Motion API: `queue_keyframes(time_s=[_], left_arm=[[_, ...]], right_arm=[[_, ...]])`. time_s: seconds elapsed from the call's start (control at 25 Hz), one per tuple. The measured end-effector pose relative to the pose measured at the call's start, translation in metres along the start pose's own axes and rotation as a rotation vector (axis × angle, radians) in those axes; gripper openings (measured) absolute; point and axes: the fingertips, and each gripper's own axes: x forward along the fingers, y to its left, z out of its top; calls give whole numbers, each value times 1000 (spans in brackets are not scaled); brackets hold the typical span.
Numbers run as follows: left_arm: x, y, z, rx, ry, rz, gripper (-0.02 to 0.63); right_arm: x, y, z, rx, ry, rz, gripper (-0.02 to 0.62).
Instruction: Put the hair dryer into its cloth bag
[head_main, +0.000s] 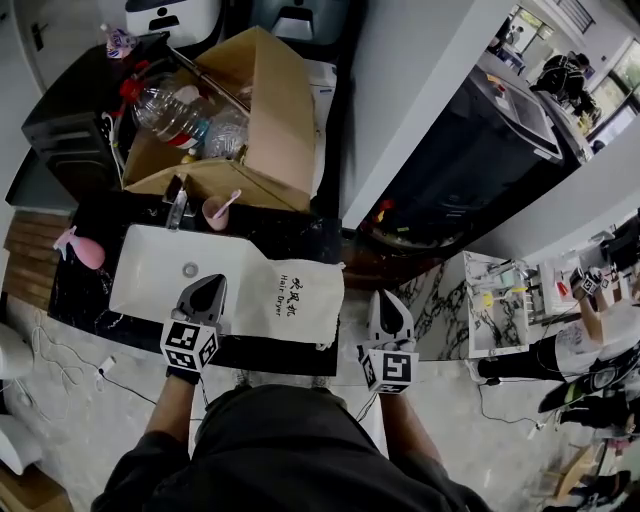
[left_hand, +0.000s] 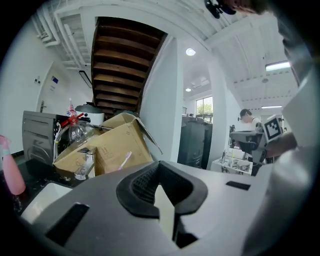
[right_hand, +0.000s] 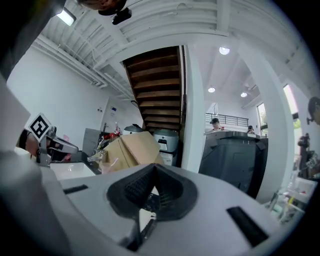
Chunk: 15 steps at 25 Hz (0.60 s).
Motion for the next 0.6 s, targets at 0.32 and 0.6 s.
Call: queue_keyframes(time_s=[0.32, 0.6], left_arm=[[2, 3, 0, -24, 4, 18, 2], [5, 1, 3, -27, 3, 27, 2]], right_arm=[[1, -7, -3, 14, 8, 11, 0], [2, -9, 2, -5, 45, 15, 0]])
